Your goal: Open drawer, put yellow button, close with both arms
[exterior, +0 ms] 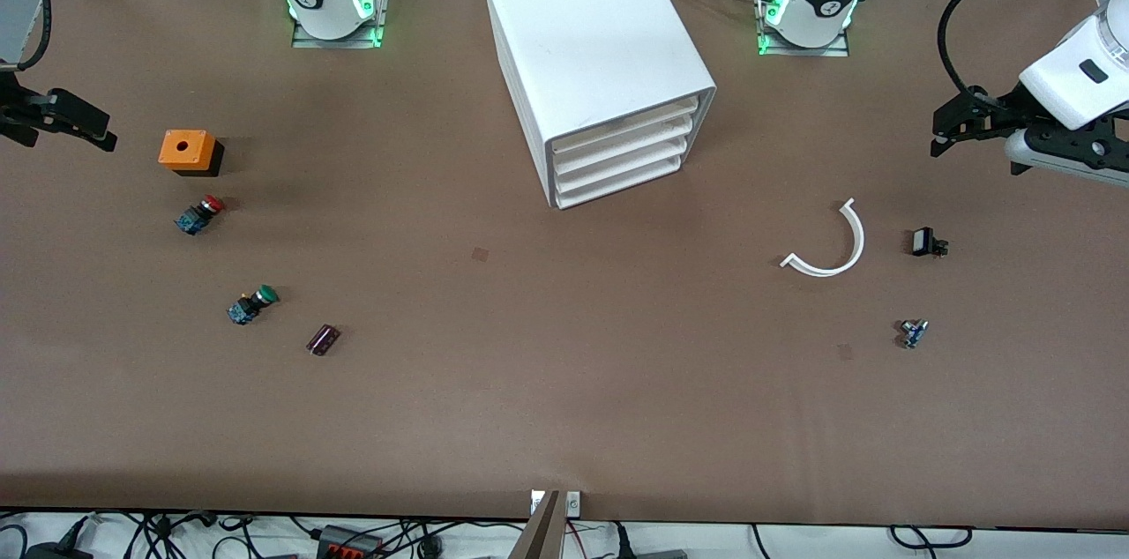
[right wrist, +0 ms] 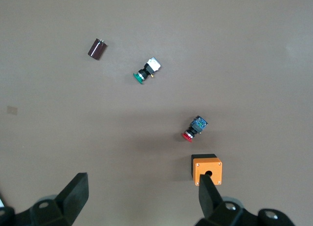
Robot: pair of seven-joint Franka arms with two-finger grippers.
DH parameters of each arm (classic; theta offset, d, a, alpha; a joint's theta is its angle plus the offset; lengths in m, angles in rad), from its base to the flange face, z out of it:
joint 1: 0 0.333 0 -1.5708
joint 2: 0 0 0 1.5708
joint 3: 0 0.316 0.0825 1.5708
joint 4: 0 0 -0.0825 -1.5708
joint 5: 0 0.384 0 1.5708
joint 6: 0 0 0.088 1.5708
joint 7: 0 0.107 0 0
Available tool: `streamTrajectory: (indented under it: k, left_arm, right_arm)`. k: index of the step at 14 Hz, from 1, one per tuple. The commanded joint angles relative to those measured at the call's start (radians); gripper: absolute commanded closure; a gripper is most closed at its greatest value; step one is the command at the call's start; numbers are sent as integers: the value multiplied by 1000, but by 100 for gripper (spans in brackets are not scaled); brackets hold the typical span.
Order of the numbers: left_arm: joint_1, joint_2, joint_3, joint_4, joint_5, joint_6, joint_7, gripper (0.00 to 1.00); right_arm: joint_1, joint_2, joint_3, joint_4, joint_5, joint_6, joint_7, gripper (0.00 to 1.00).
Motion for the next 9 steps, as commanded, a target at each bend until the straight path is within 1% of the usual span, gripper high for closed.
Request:
streamTrajectory:
  k: [1, 9]
  left_arm:
    - [-1, -10, -4, 8, 24, -16, 14, 0]
    - [-1, -8, -7, 8, 24, -11, 16, 0]
  right_arm:
    - [-6, -8, 6, -7, -7, -8, -22, 0]
    - [-6, -1, 8, -7, -5, -8, -22, 0]
